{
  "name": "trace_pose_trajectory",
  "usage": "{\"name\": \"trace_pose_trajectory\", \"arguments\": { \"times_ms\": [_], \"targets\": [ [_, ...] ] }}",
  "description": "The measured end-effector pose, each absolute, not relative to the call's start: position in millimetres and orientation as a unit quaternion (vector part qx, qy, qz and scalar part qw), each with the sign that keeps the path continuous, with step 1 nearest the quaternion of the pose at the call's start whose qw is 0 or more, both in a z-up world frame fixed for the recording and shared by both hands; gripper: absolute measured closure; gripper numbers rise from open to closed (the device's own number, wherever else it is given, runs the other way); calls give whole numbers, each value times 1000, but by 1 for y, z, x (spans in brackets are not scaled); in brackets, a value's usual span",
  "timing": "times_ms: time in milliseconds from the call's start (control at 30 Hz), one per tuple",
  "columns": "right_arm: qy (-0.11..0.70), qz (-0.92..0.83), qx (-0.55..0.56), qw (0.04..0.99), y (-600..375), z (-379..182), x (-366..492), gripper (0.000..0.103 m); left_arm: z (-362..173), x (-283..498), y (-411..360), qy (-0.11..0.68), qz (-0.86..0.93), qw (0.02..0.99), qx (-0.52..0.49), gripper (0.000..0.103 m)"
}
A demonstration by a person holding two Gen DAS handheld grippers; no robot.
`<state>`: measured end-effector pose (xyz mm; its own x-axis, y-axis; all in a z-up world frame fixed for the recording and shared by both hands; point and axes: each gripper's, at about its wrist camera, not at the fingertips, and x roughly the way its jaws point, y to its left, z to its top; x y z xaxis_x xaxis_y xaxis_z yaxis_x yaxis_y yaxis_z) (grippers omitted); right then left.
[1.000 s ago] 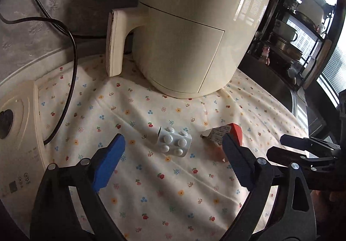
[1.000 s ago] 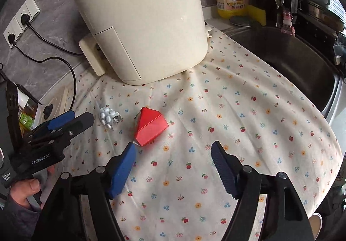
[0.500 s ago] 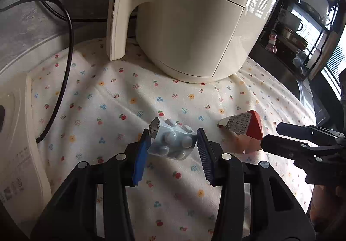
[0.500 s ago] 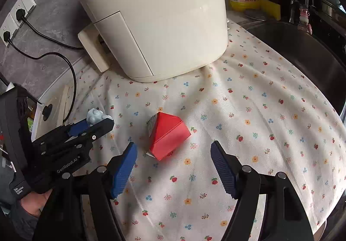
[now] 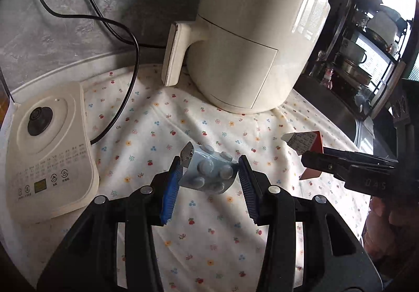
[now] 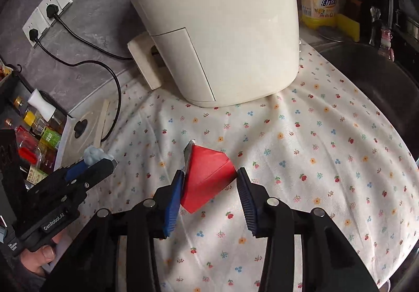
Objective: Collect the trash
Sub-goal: 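Carry both items over the bin and open the right tool to drop the red box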
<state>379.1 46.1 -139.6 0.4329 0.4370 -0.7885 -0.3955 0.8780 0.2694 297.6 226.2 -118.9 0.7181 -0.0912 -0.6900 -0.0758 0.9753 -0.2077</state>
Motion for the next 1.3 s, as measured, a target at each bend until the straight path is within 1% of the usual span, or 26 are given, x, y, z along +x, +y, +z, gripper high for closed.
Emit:
{"name": "trace_pose_trajectory", "arguments": {
  "times_ms": [233, 367, 533, 967, 1233, 1300],
  "targets": [
    [446, 235, 77, 860, -25, -110, 331, 62, -90, 273, 166, 350, -29, 932, -92, 59],
    [439, 218, 100, 866, -80, -101, 300, 62, -86, 263, 117, 350, -49, 932, -78, 59],
    [433, 183, 99, 877, -151, -96, 260, 62, -90, 253, 46, 361, -89, 926, -65, 59],
    [442, 92, 149, 880, -328, -115, 180, 61, -101, 215, -120, 384, -179, 905, -18, 59],
    [466, 50, 162, 869, -408, -145, 145, 61, -129, 190, -200, 413, -207, 887, -10, 59],
    [474, 33, 163, 864, -426, -156, 138, 59, -138, 184, -217, 421, -213, 882, -9, 59]
  ]
}}
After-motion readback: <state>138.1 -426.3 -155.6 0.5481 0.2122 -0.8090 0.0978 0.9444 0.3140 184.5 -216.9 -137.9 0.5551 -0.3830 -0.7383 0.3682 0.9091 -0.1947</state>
